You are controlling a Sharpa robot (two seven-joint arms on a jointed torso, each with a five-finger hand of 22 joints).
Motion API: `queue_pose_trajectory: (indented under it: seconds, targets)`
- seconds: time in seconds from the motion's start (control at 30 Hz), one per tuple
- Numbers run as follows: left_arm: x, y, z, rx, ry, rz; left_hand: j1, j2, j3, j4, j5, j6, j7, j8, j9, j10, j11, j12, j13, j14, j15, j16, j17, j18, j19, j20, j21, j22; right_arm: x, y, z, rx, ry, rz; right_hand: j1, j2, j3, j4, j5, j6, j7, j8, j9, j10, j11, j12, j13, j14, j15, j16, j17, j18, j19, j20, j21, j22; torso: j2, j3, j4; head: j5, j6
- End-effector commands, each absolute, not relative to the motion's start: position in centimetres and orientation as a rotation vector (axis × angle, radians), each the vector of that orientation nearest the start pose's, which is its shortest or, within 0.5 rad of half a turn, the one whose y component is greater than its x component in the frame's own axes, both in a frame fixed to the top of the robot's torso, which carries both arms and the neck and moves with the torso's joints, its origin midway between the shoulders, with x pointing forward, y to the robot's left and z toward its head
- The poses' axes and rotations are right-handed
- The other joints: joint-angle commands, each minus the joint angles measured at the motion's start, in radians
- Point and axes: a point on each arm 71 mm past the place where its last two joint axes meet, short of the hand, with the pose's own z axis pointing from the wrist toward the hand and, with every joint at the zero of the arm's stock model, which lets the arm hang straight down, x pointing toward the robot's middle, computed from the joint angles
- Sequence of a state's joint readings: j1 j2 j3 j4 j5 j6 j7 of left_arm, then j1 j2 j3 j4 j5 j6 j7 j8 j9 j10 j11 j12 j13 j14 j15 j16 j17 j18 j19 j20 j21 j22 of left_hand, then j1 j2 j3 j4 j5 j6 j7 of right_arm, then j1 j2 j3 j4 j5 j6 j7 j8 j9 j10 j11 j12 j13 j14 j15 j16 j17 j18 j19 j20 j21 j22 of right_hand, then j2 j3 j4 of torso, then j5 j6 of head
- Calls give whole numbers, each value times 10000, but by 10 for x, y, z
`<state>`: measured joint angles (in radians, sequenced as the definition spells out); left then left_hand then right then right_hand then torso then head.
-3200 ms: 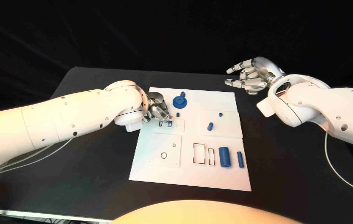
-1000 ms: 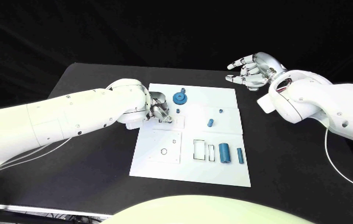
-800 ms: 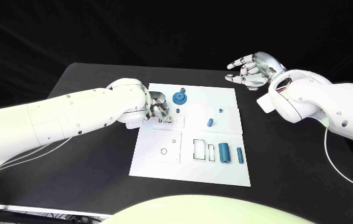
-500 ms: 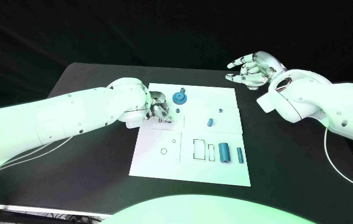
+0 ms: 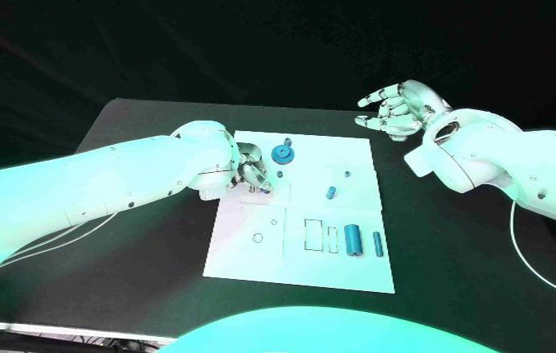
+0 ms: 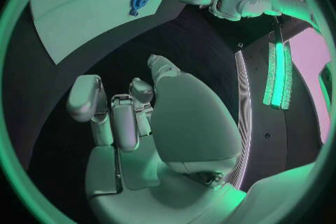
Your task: Assemble the parts on the task board
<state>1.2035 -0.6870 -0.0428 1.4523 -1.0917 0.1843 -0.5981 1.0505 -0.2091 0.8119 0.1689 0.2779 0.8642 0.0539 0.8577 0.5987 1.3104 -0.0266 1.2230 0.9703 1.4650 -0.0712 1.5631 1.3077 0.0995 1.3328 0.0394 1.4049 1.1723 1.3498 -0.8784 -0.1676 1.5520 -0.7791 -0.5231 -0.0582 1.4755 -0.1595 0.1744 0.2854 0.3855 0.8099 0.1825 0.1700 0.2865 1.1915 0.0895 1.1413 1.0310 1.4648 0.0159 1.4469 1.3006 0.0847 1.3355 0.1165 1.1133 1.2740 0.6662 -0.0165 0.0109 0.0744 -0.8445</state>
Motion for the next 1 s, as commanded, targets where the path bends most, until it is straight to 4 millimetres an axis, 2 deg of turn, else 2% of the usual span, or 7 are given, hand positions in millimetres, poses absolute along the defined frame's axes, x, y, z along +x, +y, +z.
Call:
queue_pose_trajectory:
  seconds: [0.03,0.33,0.47,0.83,1.0]
  targets:
    - [479,159,-238,-856,24237,-3732,-20,73,766,-796,-52,95,-136,-43,-18,69,-21,34,15,1039,-85,49,2566,-153,51,-51,6,0,495,-226,-156,4816,16104,8616,-42,-72,58,17,50,9,-53,60,-14,-12,-26,-32,-9,386,-64,-37,-5,186,-18,-26,-37,-7,2,2,4,-6,-10]
    - [480,157,-237,-913,24164,-3810,3,183,775,-785,-38,115,-158,-41,-54,86,-43,44,42,1040,-97,51,2570,-153,52,-60,2,-1,496,-226,-156,4812,16135,8612,-48,-82,79,18,77,8,-54,62,-16,-13,-28,-39,-23,384,-65,-45,-15,187,-16,-27,-44,-9,-5,-1,-1,-11,-27]
    - [479,156,-237,-844,24219,-3886,213,328,865,-986,-19,134,-166,-26,-108,120,-60,64,99,1044,-115,56,2582,-158,69,-80,8,20,496,-226,-156,4811,16160,8610,-48,-82,79,18,77,8,-54,62,-16,-13,-28,-39,-23,384,-65,-45,-15,187,-16,-27,-44,-9,-9,-2,-1,-23,-45]
    - [479,155,-237,-850,24204,-3911,128,233,691,-978,-54,196,-160,-8,-160,204,-45,129,217,1058,-100,77,2631,-163,73,-76,6,25,495,-226,-156,4810,16186,8610,-64,-93,91,24,92,8,-53,64,-17,-9,-27,-37,-26,386,-65,-44,-9,188,-19,-29,-57,-16,-6,3,5,-40,-41]
    - [480,155,-237,-868,24196,-3867,94,332,663,-904,-47,253,-173,-6,-196,262,-53,178,309,1058,-101,77,2631,-166,83,-75,11,40,495,-226,-156,4814,16194,8607,-64,-93,91,24,92,8,-53,64,-17,-9,-27,-37,-26,386,-65,-44,-9,188,-19,-29,-57,-16,-10,1,3,-43,-39]
